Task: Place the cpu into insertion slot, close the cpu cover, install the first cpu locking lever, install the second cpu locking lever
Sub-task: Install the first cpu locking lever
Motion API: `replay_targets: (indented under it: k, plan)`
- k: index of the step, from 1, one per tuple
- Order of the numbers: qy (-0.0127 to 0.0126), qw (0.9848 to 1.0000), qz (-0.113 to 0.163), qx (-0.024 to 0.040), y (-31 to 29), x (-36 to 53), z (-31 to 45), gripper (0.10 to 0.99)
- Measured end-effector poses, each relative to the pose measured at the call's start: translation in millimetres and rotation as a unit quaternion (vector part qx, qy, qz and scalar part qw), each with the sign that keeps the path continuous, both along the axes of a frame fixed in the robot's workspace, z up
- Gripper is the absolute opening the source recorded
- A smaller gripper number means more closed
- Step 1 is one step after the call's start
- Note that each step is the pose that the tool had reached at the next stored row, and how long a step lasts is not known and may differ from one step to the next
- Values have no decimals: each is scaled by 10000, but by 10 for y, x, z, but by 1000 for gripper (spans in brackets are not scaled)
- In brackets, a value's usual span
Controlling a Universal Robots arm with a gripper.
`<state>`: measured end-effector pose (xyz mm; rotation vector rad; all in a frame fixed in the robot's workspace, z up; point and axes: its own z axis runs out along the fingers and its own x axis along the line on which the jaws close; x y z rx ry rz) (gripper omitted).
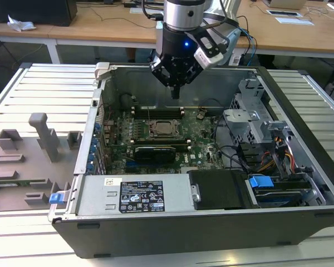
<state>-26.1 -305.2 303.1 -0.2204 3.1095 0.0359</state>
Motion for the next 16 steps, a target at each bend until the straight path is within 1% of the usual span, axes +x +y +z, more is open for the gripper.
replay_targets:
  k: [1,3,9,12,14,15,16]
  plan:
    - [0,9999,-124,0,0,0,-2,106]
    - [0,9997,-239,-1,0,0,-2,106]
    - [-1,9996,-272,-3,0,-12,-3,106]
    - [-1,9996,-271,-7,1,-91,-3,106]
    - [-4,9996,-271,-42,1,-132,-3,106]
    - [-7,9996,-271,-75,2,-155,-3,106]
    - [-7,9996,-270,-81,1,-173,-3,106]
